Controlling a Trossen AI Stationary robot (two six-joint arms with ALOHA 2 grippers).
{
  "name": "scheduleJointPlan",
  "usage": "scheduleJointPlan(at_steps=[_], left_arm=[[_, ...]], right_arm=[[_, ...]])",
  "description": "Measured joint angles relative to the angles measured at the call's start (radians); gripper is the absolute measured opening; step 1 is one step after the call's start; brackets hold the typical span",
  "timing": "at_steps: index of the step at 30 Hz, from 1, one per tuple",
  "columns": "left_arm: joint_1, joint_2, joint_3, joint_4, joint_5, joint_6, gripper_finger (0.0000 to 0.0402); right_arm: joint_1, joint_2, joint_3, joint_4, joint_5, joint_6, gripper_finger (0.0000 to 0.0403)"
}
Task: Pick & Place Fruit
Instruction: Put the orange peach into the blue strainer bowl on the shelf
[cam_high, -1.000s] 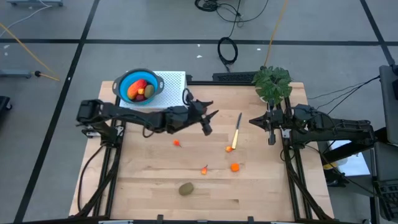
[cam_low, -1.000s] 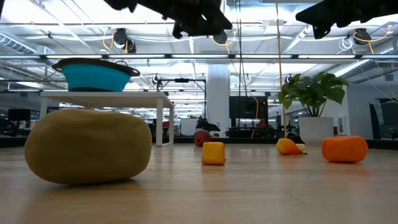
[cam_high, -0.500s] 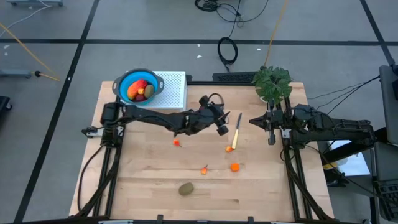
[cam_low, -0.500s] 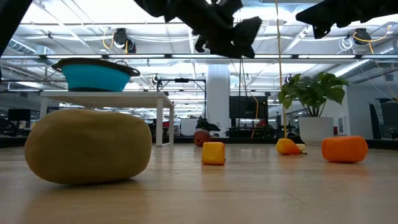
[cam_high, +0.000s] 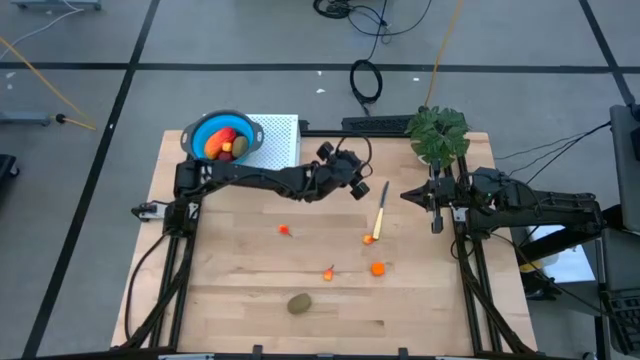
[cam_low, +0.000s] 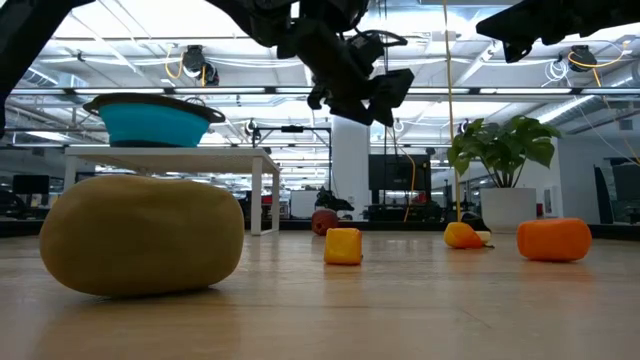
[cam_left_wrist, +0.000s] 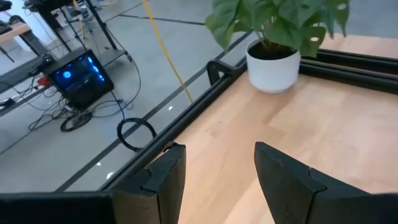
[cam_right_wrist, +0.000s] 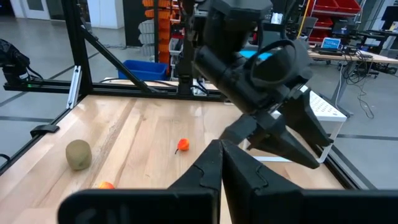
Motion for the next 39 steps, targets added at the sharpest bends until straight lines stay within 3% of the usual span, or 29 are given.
scheduleJointPlan(at_steps=[15, 21, 28, 39], left_arm=[[-0.030, 0.000, 0.000, -0.055, 0.001, -0.007, 0.0191], [-0.116, 0.000, 0.000, -0.230, 0.001, -0.076, 0.0191], [-0.184, 0.000, 0.000, -0.489, 0.011, -0.348, 0.0191], [-0.238, -0.001, 0.000, -0.740, 0.231, -0.929, 0.0191]], right_arm=[[0.000, 0.000, 0.000, 0.000, 0.000, 0.000, 0.0000], [0.000, 0.000, 0.000, 0.000, 0.000, 0.000, 0.0000], [0.000, 0.000, 0.000, 0.000, 0.000, -0.003, 0.0000], [0.000, 0.000, 0.000, 0.000, 0.000, -0.047, 0.0000]])
